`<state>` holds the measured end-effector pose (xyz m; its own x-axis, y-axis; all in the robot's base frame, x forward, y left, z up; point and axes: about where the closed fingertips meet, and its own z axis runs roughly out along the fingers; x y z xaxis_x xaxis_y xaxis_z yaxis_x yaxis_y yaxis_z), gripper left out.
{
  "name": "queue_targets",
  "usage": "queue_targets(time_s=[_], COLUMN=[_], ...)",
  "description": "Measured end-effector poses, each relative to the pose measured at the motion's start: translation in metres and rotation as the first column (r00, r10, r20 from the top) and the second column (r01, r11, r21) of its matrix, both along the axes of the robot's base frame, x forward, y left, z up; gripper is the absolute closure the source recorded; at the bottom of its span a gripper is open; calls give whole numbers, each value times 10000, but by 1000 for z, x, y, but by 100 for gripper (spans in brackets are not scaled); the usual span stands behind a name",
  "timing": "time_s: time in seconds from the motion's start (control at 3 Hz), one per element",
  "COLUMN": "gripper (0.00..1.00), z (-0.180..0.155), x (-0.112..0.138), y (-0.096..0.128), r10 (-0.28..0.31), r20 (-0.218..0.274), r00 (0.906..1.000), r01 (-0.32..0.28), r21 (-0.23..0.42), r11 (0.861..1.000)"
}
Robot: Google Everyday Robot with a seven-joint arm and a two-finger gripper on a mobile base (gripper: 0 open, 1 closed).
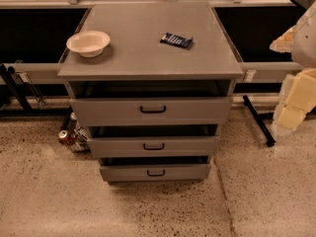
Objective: Open top drawer
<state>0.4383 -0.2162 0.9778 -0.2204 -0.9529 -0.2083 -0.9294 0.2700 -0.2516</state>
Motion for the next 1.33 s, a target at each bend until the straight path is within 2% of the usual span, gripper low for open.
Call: queue_targets(time_s=[0.33,0.67,1.0,1.33], gripper=[0,0,0,0], z=[0,-10,-51,-89], x=[0,0,2,7], y=[0,7,20,26], r10=[0,506,1527,1987], r20=[0,70,-139,-335], r00=[10000,9987,9882,9795], r01=[0,-505,-1525,-1976], r21=[0,-30,161,347], r11=[10000,9987,9882,9797])
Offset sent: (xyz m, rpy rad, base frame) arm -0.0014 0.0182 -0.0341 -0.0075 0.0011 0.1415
